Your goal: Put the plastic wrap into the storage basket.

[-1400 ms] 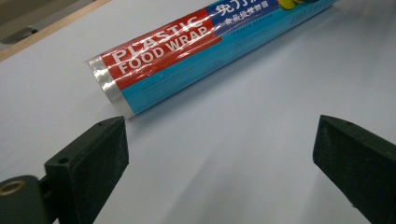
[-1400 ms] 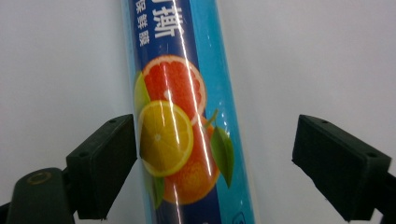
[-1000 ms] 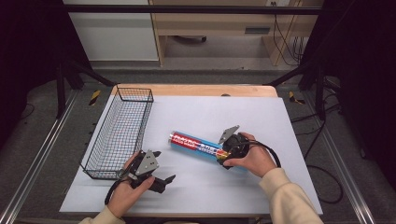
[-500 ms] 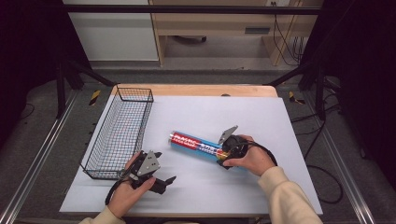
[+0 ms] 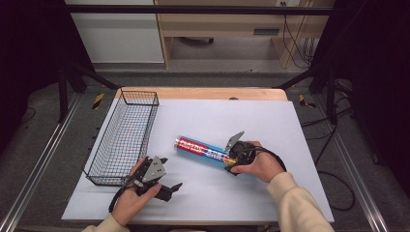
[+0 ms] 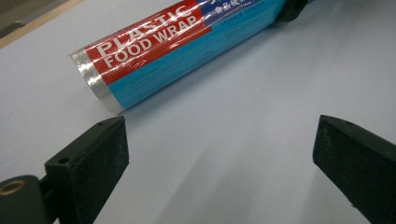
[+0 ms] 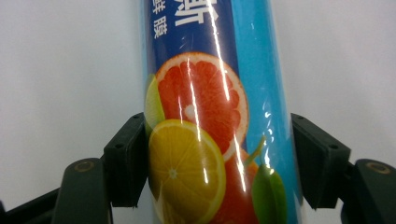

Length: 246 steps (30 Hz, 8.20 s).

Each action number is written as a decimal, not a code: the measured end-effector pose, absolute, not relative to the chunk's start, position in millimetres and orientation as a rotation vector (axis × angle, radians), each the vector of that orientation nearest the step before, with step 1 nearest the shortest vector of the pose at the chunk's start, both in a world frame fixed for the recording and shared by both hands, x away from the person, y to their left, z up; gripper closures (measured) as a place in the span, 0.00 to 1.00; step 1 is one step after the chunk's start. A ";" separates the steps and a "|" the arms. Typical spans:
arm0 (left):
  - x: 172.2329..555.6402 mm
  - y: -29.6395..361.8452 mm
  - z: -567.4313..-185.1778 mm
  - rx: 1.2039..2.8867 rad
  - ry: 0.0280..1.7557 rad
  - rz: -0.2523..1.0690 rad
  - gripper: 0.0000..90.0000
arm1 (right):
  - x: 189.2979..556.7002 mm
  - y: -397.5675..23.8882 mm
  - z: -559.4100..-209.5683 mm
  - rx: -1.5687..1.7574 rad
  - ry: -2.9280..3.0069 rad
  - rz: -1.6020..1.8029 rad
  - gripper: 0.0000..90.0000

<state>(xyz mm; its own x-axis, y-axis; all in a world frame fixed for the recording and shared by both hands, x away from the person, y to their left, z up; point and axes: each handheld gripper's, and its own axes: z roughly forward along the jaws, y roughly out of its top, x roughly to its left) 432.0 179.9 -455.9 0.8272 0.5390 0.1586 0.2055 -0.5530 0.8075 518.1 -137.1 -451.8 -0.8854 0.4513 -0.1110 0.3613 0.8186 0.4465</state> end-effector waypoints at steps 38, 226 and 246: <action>496.7 139.7 -331.8 2.316 0.124 0.629 0.06 | 504.8 -147.0 -341.7 0.249 2.588 0.510 0.35; 434.4 225.9 -273.2 2.540 0.783 0.930 0.35 | 454.6 -221.9 -441.6 1.294 1.790 0.692 0.09; 436.1 246.3 -301.7 2.565 1.114 0.955 0.35 | 453.6 -220.8 -445.1 1.326 1.785 0.731 0.10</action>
